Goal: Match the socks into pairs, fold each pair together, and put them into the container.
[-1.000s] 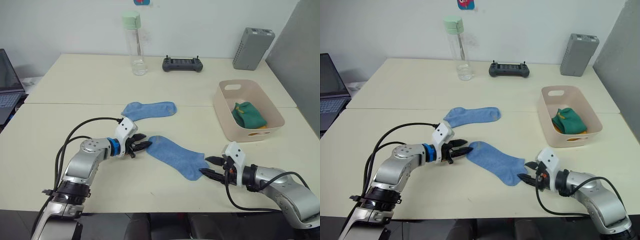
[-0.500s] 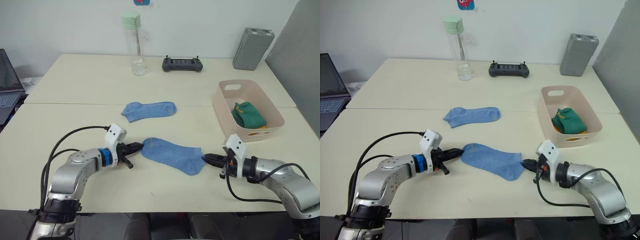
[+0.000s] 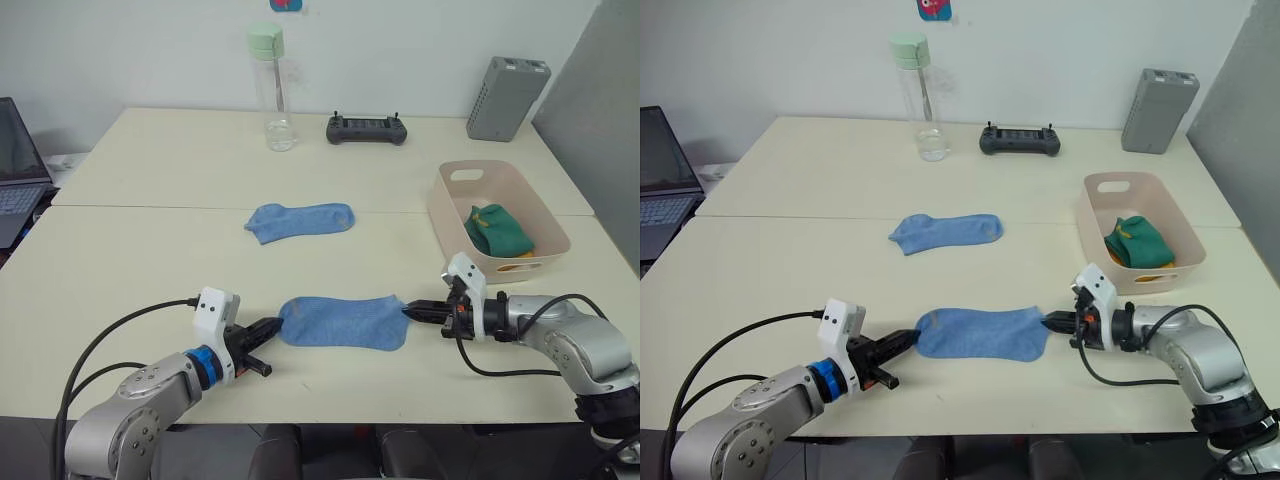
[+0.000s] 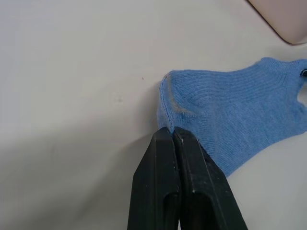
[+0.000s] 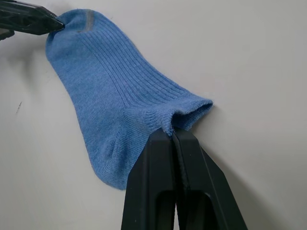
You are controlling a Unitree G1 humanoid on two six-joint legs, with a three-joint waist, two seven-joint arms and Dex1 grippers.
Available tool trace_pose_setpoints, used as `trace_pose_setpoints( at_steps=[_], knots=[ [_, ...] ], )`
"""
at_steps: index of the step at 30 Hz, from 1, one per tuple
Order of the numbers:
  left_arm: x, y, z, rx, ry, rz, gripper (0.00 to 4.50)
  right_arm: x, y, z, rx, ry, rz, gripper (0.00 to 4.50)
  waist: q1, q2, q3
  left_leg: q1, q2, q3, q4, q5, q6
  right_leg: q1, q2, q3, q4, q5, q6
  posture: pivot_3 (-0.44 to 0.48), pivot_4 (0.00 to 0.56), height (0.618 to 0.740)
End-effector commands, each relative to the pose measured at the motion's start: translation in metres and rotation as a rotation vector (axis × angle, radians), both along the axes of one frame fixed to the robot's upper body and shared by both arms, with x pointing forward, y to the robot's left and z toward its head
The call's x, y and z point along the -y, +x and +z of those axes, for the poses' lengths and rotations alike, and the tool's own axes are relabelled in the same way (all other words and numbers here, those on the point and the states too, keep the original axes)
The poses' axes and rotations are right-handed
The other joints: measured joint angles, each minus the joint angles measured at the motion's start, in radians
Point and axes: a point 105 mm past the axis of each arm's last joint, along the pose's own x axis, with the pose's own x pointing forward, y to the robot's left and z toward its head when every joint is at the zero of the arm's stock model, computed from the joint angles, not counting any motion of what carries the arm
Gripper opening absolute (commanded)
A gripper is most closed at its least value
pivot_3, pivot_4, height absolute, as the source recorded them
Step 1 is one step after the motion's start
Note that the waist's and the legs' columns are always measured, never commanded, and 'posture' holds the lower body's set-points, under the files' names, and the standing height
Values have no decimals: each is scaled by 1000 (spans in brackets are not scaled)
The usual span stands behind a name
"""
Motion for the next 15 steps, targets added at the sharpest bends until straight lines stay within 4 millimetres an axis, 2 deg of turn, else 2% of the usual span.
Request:
trace_pose_setpoints(
  at_steps=[1, 6, 15],
  knots=[
    [2, 7, 11, 87, 28, 11, 0, -2, 3, 3, 37, -8, 19, 10, 2, 0, 0, 0, 0, 0, 0, 0, 0, 0, 0, 0, 0, 0, 0, 0, 150, 740],
    [-4, 20, 17, 129, 24, 45, 0, 0, 8, 8, 74, 0, -5, 10, 0, 0, 0, 0, 0, 0, 0, 0, 0, 0, 0, 0, 0, 0, 0, 0, 150, 740],
    [1, 24, 10, 115, 50, -16, 0, -1, 13, 11, 106, -8, -28, 10, -1, 0, 0, 0, 0, 1, -1, 0, 0, -1, 0, 1, 0, 0, 0, 0, 150, 740]
  ],
)
